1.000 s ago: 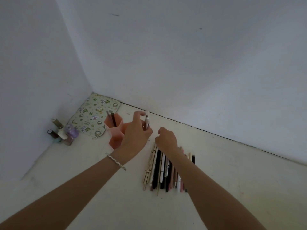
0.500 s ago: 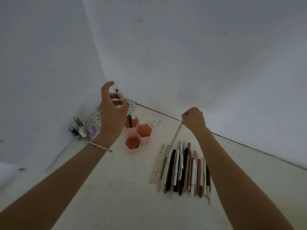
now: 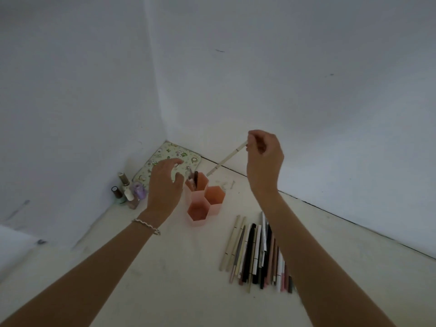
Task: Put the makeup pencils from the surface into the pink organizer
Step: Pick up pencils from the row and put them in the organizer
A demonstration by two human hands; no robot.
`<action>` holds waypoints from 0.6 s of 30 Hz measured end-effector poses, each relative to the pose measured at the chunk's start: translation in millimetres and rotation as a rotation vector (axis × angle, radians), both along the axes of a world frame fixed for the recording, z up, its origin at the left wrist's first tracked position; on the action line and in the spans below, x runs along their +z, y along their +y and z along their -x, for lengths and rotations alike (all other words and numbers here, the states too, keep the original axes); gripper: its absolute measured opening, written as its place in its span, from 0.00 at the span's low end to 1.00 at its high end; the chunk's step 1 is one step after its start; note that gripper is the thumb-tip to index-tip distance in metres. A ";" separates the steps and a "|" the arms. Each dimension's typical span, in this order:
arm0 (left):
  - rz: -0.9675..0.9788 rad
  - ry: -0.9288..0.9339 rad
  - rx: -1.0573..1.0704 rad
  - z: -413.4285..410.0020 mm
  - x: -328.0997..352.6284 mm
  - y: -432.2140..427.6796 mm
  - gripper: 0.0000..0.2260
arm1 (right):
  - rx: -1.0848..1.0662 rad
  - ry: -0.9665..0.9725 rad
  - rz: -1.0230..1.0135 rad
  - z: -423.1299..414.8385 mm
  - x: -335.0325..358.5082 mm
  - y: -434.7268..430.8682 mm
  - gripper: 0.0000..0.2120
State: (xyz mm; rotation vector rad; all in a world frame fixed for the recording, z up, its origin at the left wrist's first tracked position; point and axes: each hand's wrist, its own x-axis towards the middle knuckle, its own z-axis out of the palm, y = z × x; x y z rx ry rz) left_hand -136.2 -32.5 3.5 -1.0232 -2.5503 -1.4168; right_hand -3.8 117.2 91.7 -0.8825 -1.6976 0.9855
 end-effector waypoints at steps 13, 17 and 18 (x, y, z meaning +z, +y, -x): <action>-0.154 -0.135 -0.185 -61.3 32.3 10.7 0.10 | 0.135 -0.149 0.045 -4.6 -52.4 -19.2 0.09; 0.293 -0.149 -0.380 -111.9 -10.4 32.7 0.07 | 0.033 -0.161 0.132 -38.2 -52.9 4.9 0.10; 0.428 -0.145 -0.415 -120.4 -21.7 37.5 0.09 | 0.022 -0.184 0.151 -46.5 -54.3 8.6 0.10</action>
